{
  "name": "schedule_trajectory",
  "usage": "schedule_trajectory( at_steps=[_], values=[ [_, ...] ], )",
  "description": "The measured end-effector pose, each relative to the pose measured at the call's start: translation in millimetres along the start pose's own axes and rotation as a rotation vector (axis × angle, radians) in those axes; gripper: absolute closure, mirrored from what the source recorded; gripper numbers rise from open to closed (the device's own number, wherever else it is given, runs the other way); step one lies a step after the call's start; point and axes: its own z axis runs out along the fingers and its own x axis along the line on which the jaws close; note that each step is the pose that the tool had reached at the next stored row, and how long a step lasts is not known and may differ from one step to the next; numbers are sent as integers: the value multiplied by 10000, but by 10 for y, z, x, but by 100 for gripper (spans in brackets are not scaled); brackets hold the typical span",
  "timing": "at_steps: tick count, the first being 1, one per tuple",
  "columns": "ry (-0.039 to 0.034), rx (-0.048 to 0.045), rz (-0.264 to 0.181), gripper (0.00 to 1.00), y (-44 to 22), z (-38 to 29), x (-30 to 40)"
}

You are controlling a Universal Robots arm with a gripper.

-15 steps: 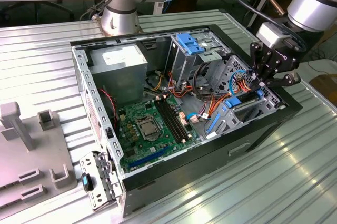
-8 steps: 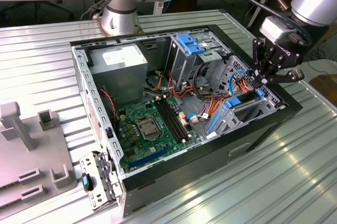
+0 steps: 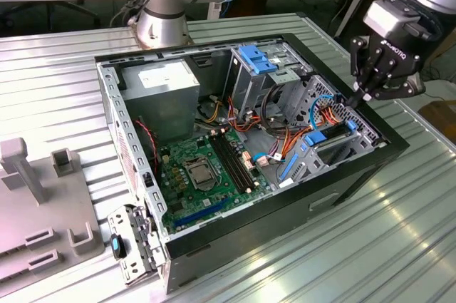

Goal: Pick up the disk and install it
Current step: 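Insert the second disk wire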

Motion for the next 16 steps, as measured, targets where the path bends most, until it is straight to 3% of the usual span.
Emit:
schedule_trajectory(
  at_steps=[2,5,6,7,8,9,12,13,14,16],
  values=[
    [7,0,-4,89,8,-78,-6],
    [8,0,-8,89,9,-95,-6],
    [9,0,-8,76,9,-95,-6],
    [10,0,-8,76,10,-95,-7],
    [13,0,-9,70,11,-96,-12],
    [12,0,-12,64,18,-94,-50],
    [29,0,-19,64,47,-88,-185],
    [46,0,-21,64,54,-85,-200],
    [81,0,-24,64,61,-82,-207],
    [294,4,-42,64,87,-64,-236]
  ],
)
